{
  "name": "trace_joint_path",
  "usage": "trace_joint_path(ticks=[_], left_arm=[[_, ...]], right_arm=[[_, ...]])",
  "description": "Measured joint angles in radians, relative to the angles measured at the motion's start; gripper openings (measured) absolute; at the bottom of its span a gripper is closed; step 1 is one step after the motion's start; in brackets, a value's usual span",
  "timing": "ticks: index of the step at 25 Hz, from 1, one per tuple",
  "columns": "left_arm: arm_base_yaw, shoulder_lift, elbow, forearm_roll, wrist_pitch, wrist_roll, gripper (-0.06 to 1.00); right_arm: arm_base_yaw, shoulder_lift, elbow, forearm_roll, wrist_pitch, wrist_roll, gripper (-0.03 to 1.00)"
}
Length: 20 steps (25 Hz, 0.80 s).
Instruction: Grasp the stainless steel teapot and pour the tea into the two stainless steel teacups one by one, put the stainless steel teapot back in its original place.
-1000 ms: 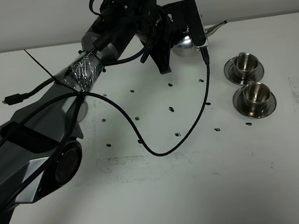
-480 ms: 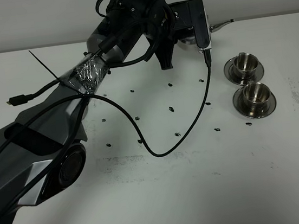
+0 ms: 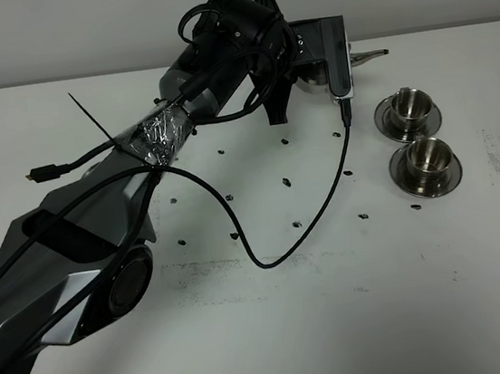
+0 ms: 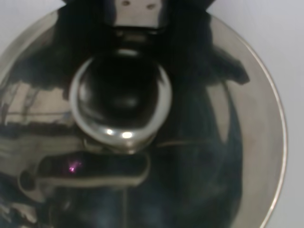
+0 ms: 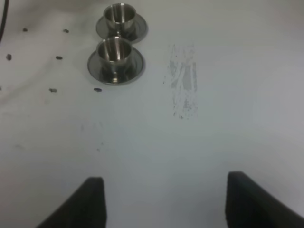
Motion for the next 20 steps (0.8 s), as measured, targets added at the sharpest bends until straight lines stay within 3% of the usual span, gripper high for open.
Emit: trace_joint_path(ticks=[20], left_arm=[[-0.020,0.027,0.000,0.073,-0.034,0.001,0.17]], right_arm=[[0.000,0.000,0.000,0.000,0.000,0.000,0.53]])
